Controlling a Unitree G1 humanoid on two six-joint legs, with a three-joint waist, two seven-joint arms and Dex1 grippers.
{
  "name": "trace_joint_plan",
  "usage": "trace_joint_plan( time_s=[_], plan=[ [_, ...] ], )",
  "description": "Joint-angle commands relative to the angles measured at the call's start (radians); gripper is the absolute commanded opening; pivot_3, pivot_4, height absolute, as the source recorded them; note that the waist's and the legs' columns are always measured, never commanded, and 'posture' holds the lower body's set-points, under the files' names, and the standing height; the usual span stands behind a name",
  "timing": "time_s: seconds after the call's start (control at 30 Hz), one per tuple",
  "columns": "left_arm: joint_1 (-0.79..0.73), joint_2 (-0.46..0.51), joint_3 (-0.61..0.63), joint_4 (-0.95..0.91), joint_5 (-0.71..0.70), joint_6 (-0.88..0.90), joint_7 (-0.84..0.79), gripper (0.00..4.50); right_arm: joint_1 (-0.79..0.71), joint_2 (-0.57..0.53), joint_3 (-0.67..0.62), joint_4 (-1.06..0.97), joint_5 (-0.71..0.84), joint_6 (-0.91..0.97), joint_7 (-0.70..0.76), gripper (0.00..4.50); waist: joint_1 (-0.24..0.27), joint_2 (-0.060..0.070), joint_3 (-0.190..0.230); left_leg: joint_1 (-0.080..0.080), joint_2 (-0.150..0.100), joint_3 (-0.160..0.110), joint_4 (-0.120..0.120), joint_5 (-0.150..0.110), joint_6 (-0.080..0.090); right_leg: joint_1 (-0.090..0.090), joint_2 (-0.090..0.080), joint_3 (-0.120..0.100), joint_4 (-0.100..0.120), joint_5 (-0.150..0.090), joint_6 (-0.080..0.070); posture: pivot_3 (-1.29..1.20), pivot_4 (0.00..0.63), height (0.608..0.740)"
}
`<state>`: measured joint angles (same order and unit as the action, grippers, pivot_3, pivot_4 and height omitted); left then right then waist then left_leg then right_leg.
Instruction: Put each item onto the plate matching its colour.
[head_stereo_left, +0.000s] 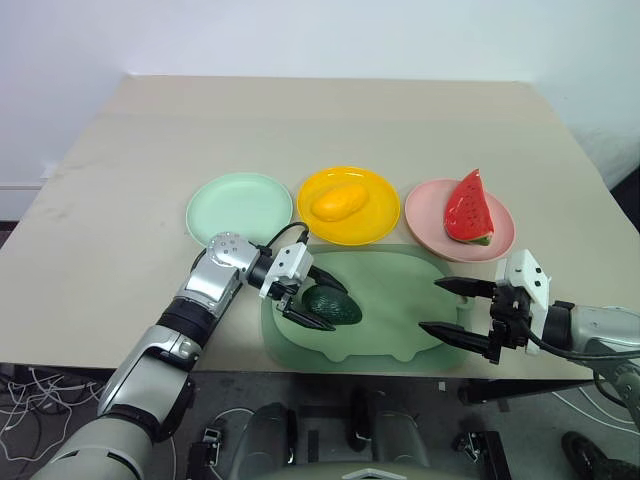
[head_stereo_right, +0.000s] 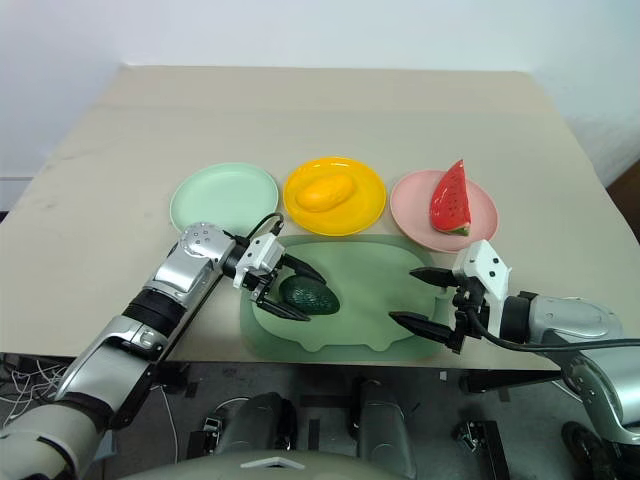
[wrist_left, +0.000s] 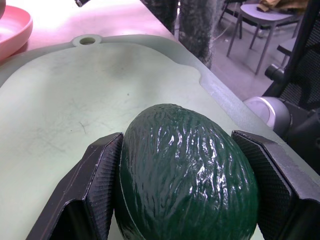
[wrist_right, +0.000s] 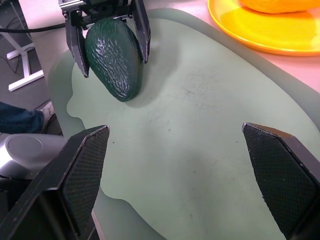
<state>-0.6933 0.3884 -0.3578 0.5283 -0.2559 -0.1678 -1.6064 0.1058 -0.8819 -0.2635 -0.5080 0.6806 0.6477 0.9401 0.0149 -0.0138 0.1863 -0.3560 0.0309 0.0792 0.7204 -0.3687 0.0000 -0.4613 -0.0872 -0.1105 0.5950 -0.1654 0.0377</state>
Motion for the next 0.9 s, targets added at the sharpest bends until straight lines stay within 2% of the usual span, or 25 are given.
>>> trace_joint_plan(
  time_s=[0.03, 0.2, 0.43, 0.63, 0.9],
  plan=[
    [0.0, -0.003, 0.035, -0.01, 0.0, -0.016, 0.013, 3.14, -0.016, -0.001, -0.014, -0.015, 0.006, -0.017, 0.005, 4.5, 0.0, 0.0, 0.0, 0.0, 0.0, 0.0, 0.0, 0.0, 0.0, 0.0, 0.0, 0.0, 0.0, 0.0, 0.0, 0.0, 0.15, 0.733],
    [-0.058, 0.007, 0.122, -0.018, -0.047, 0.043, 0.057, 3.14, -0.023, -0.001, -0.009, -0.008, 0.006, -0.016, 0.011, 4.5, 0.001, 0.0, 0.0, 0.0, 0.0, 0.0, 0.0, 0.0, 0.0, 0.0, 0.0, 0.0, 0.0, 0.0, 0.0, 0.0, 0.15, 0.733],
    [-0.145, 0.09, 0.316, 0.003, -0.13, 0.197, 0.175, 3.14, -0.046, -0.006, -0.003, 0.026, -0.002, -0.025, 0.034, 4.5, -0.002, 0.0, 0.0, 0.0, 0.0, 0.0, 0.0, 0.0, 0.0, 0.0, 0.0, 0.0, 0.0, 0.0, 0.0, 0.0, 0.15, 0.733],
    [-0.201, 0.16, 0.434, 0.206, -0.089, 0.111, 0.323, 3.14, -0.071, -0.006, 0.003, 0.055, -0.011, -0.029, 0.046, 4.5, -0.001, 0.0, 0.0, 0.0, 0.0, 0.0, 0.0, 0.0, 0.0, 0.0, 0.0, 0.0, 0.0, 0.0, 0.0, 0.0, 0.15, 0.733],
    [-0.191, 0.209, 0.468, 0.463, 0.012, -0.028, 0.521, 3.14, -0.093, -0.004, 0.017, 0.064, -0.014, -0.031, 0.051, 4.5, 0.001, 0.0, 0.0, 0.0, 0.0, 0.002, 0.0, 0.0, 0.0, 0.001, 0.0, -0.001, 0.0, 0.0, 0.0, 0.0, 0.15, 0.733]
  ],
)
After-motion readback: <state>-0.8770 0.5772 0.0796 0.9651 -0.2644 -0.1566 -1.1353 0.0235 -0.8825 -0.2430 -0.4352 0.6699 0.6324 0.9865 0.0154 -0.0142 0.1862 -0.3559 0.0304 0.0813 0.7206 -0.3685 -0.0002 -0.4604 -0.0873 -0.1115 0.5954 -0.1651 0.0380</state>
